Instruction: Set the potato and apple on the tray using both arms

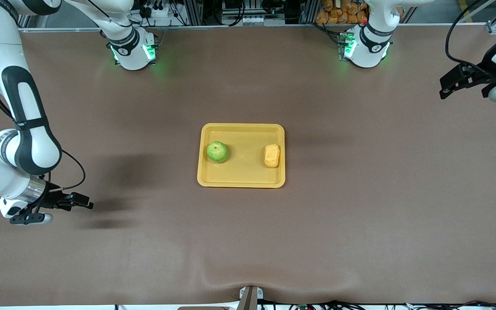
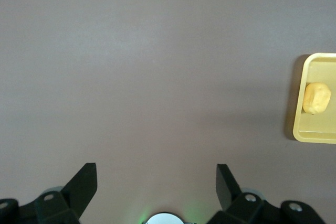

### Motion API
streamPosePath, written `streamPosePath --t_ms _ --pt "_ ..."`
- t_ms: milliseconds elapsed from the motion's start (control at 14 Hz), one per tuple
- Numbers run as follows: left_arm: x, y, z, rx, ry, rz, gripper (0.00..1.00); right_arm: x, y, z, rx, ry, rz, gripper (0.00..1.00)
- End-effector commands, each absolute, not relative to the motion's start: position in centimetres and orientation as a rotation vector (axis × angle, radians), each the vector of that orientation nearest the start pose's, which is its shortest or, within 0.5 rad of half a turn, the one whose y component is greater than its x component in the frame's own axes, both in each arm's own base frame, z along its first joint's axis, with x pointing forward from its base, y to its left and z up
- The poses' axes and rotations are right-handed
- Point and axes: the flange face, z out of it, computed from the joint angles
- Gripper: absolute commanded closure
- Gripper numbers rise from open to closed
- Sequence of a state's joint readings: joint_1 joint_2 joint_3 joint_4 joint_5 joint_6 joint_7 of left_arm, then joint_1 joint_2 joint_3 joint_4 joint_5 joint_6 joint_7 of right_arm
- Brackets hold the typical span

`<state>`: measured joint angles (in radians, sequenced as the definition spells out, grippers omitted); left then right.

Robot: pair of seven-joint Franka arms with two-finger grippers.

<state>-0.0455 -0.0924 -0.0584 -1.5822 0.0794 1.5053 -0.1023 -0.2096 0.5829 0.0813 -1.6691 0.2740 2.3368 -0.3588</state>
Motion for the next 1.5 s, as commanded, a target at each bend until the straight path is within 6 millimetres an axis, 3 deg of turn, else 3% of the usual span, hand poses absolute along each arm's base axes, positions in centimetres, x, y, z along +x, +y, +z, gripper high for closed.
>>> streamPosePath --t_ms 0,214,500,786,1000,1143,1214,1429 --pt "50.8 -5.3 66.3 -3.109 0.003 -0.012 0.0 65.2 -8.1 32.0 -2.976 -0.029 -0.163 0.0" --pt "51.0 -4.9 66.3 -3.111 0.001 -0.004 0.0 62.3 -7.3 36.4 -2.974 0.07 0.009 0.0" --pt "51.1 -5.0 67.2 -3.098 0.008 -0.03 0.0 58.8 -6.1 44.9 -3.059 0.095 0.097 0.0" --pt "51.0 -5.0 67.1 -3.098 0.008 -0.014 0.0 56.3 -1.6 52.5 -3.073 -0.021 0.073 0.0" --pt "50.7 -5.0 66.9 -3.095 0.007 0.021 0.0 54.9 3.2 56.6 -3.083 -0.061 0.014 0.0" --pt "50.5 -4.8 67.0 -3.095 0.004 0.024 0.0 54.3 3.3 61.6 -3.084 -0.056 0.043 0.0" --pt "50.4 -4.8 67.2 -3.095 -0.003 0.019 0.0 53.9 3.0 63.0 -3.087 -0.046 0.078 0.0" --pt "50.4 -4.7 67.3 -3.095 -0.017 0.017 0.0 53.8 2.0 63.6 -3.087 -0.006 0.08 0.0"
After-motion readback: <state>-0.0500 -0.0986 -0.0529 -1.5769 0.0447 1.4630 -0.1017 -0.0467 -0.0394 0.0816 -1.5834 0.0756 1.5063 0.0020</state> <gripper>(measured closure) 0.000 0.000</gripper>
